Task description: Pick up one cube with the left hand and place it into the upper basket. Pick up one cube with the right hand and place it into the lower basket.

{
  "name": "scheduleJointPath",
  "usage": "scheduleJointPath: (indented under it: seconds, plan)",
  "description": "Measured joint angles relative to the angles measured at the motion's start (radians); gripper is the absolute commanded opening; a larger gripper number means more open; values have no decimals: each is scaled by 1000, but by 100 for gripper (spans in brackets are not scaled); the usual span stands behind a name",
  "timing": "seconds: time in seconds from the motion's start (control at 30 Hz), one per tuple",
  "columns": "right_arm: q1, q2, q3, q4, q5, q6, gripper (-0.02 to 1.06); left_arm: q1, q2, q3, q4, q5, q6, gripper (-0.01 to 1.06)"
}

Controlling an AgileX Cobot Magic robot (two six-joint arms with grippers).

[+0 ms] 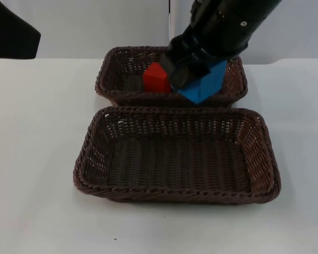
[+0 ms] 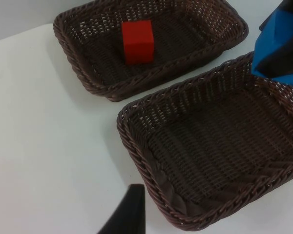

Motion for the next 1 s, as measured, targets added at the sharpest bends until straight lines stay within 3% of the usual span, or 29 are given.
scheduleJointPath:
  seconds: [0.47, 1.0]
  plan:
    - [0, 2, 0, 0, -50, 0, 0, 0, 0, 0, 0, 0, 0, 95]
    - [0, 193, 0, 4, -83, 5, 0, 0, 0, 0, 0, 0, 0, 95]
